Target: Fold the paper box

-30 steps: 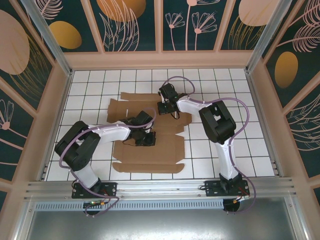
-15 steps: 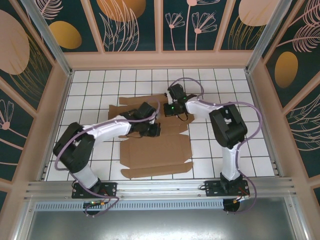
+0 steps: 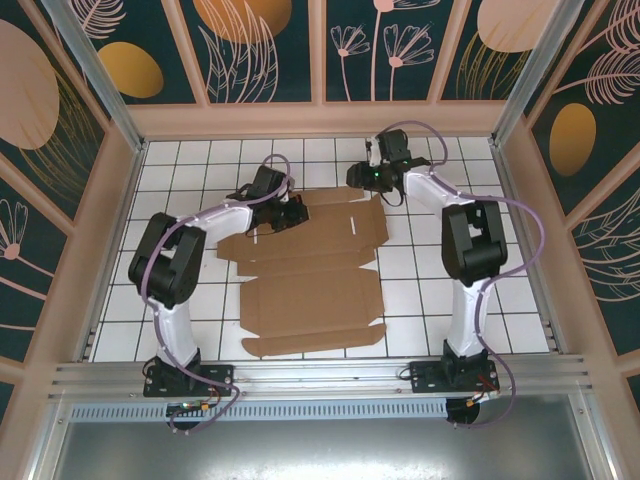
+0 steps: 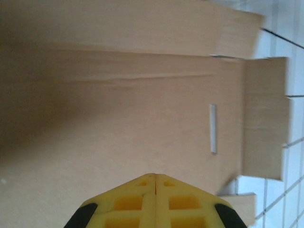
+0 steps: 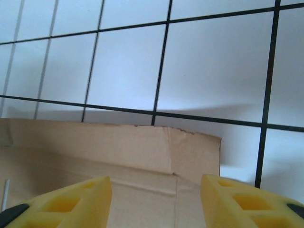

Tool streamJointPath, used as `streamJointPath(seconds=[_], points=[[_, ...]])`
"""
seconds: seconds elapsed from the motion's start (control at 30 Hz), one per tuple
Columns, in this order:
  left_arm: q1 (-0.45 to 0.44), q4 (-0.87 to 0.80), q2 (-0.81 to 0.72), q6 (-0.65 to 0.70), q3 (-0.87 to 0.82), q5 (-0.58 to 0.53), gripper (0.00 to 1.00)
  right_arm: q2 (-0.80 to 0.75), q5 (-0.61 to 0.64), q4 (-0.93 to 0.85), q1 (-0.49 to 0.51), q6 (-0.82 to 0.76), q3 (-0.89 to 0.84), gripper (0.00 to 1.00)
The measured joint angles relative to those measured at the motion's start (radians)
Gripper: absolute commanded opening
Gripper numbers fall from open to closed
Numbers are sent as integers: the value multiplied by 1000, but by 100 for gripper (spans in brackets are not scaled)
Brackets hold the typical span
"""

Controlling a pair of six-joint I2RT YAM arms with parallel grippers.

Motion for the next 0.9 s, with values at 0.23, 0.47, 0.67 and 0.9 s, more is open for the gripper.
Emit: streamJointPath(seconds=[0.23, 0.47, 0.67, 0.9], points=[[26, -2, 88, -6, 46, -9, 0, 119, 89, -79, 0, 0, 101, 54], [26, -1, 112, -6, 46, -17, 0, 187, 134, -148, 3, -3, 196, 50], [26, -3, 117, -5, 45, -35, 0, 207, 121, -163, 10, -2, 205, 45], [26, -5, 117, 7, 45, -42, 0, 206, 57, -156, 23, 1, 200, 34]])
